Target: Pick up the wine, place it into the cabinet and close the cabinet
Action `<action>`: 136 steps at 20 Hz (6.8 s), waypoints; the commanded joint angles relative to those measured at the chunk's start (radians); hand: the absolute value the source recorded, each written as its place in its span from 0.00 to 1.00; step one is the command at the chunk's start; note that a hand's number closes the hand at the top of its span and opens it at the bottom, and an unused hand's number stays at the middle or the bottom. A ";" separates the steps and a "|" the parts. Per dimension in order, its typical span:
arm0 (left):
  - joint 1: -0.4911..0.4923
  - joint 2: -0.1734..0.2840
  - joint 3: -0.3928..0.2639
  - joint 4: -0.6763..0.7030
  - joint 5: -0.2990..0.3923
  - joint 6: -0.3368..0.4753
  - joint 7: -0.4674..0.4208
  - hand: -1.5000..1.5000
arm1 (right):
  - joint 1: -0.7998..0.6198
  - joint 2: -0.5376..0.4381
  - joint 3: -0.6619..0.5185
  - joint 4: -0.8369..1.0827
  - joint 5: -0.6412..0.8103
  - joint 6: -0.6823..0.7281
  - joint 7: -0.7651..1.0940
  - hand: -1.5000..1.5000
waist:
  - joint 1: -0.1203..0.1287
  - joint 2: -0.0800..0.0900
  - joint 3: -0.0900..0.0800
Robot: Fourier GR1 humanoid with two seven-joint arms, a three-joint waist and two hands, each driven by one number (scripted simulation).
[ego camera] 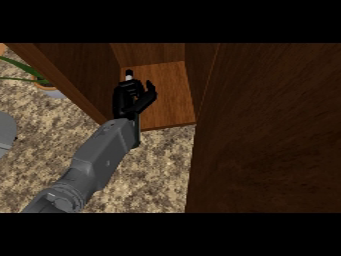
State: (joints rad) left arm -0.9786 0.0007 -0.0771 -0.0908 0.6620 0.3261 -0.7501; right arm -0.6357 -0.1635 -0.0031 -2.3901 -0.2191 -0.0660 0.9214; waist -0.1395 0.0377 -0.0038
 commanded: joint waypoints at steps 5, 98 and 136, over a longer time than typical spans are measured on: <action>0.085 0.000 -0.017 -0.001 0.035 -0.057 -0.027 1.00 | 0.023 0.008 0.019 -0.028 -0.024 0.010 0.005 0.00 | -0.031 -0.001 -0.001; -0.139 0.194 -0.334 0.075 -0.115 0.123 0.209 0.00 | 0.048 0.017 -0.039 -0.012 -0.066 0.062 -0.069 0.00 | 0.012 0.013 0.000; 0.314 0.000 -0.542 -1.194 -0.115 0.211 0.468 0.00 | 0.098 -0.072 -0.065 -0.078 -0.037 -0.021 0.029 0.00 | 0.159 -0.052 0.005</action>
State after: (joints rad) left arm -0.7652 0.0110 -0.5411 -1.0731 0.5738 0.4198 -0.3505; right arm -0.5788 -0.2240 -0.0369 -2.4037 -0.2124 -0.1026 0.9428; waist 0.0166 -0.0141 0.0001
